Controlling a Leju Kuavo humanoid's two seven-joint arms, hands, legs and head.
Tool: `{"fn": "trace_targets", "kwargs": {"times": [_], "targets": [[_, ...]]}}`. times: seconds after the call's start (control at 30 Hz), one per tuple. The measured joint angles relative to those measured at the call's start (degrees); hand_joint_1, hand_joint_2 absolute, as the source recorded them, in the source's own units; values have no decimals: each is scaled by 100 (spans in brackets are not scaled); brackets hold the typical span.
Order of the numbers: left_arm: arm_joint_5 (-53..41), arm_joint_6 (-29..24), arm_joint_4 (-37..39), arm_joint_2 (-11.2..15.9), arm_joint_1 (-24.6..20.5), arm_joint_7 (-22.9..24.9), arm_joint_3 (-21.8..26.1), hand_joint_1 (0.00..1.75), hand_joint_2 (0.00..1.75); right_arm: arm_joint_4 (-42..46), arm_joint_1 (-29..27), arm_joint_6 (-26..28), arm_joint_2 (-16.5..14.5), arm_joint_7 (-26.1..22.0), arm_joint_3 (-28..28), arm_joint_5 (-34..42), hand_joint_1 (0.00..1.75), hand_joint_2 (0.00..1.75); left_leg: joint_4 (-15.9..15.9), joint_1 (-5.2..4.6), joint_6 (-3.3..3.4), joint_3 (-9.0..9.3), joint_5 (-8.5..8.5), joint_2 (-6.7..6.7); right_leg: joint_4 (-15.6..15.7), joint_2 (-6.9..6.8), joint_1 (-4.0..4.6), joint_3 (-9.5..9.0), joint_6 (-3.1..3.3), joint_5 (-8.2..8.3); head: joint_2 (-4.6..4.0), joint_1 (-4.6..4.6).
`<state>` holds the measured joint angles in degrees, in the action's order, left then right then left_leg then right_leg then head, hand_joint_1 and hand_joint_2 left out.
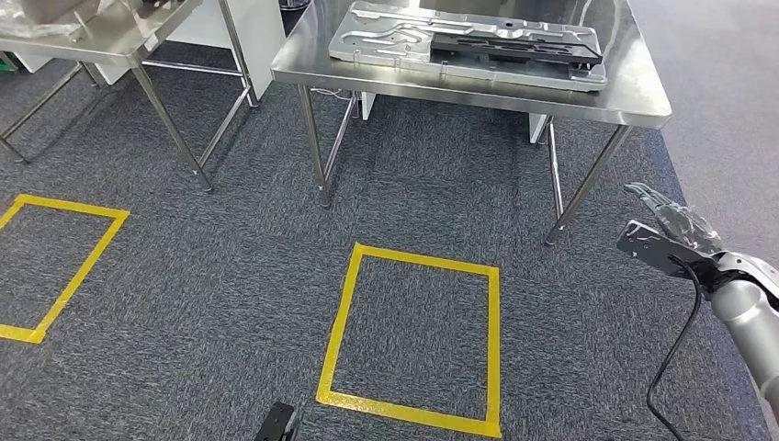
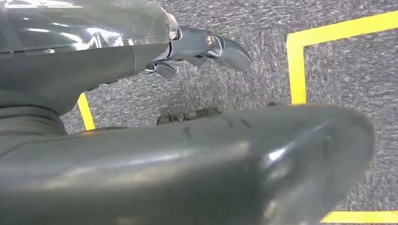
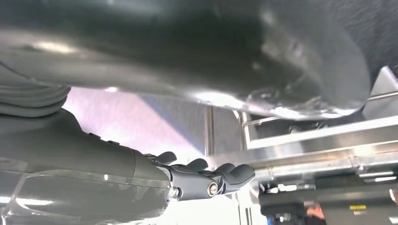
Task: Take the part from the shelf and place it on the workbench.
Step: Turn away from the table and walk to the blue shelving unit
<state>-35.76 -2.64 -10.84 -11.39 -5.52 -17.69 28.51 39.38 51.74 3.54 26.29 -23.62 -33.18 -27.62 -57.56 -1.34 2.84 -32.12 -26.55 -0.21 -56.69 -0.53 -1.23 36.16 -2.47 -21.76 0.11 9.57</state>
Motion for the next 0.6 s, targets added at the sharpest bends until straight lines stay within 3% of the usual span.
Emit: {"fn": "trace_targets", "kwargs": {"times": [0.07, 0.13, 0.17, 0.23, 0.27, 0.3, 0.33, 0.4, 0.47, 0.5, 0.6], "targets": [[-2, -22, 1, -4, 16, 5, 3, 0, 0, -8, -32, 249, -32, 26, -39, -121, 0, 0, 40, 18, 39, -4, 41, -15, 1, -22, -4, 9, -28, 5, -1, 0], [-5, -51, 1, -13, 21, 18, 4, 0, 0, -8, -97, 435, -56, 69, -59, -221, 0, 0, 122, 44, 93, 16, 114, -34, -162, -18, -8, 76, -48, -150, -1, -1], [-8, -66, 1, -16, 21, 30, 4, 0, 0, -8, -140, 493, -62, 96, -63, -264, 0, 0, 155, 57, 113, 19, 149, -47, -404, -7, -12, 176, -54, -324, 0, -1], [-20, -87, 1, -17, 34, 61, 5, 0, 0, -1, -275, 562, -66, 152, -68, -353, 0, 0, 158, 55, 121, -15, 180, -96, -1170, 13, -15, 488, -70, -740, 1, -1], [-25, -91, 1, -16, 46, 78, 6, 0, 0, 7, -368, 586, -67, 177, -68, -401, 0, 0, 151, 55, 114, -30, 187, -133, -1491, 17, -20, 613, -79, -865, 1, -1], [-30, -93, 2, -16, 59, 92, 7, 0, 0, 23, -469, 606, -69, 202, -67, -454, 0, 0, 138, 57, 105, -43, 190, -174, -1633, 19, -28, 651, -84, -888, 0, -2], [-31, -95, 2, -16, 69, 103, 7, 0, 0, 43, -553, 624, -72, 222, -65, -505, 0, 0, 118, 59, 91, -53, 187, -217, -1537, 26, -39, 574, -86, -801, 0, -2], [-30, -101, 2, -17, 77, 122, 8, 0, 0, 86, -648, 654, -77, 249, -55, -589, 0, 0, 51, 66, 44, -82, 162, -302, -822, 124, -76, 167, -80, -498, 0, -2], [-28, -114, 2, -17, 72, 142, 11, 0, 0, 107, -680, 682, -92, 266, -45, -671, 0, 0, -23, 64, -30, -139, 137, -379, -259, 248, -70, -130, -38, -354, 1, -2], [-28, -123, 2, -16, 76, 149, 16, 0, 0, 108, -695, 695, -103, 272, -42, -720, 0, 0, -39, 65, -65, -168, 134, -409, -181, 273, -52, -165, -4, -367, 1, -2], [-31, -140, 2, -15, 102, 156, 39, 0, 0, 108, -726, 723, -168, 285, -41, -868, 0, 0, -67, 68, -168, -229, 120, -429, -174, 153, -38, -144, 126, -344, 1, -2]]}}
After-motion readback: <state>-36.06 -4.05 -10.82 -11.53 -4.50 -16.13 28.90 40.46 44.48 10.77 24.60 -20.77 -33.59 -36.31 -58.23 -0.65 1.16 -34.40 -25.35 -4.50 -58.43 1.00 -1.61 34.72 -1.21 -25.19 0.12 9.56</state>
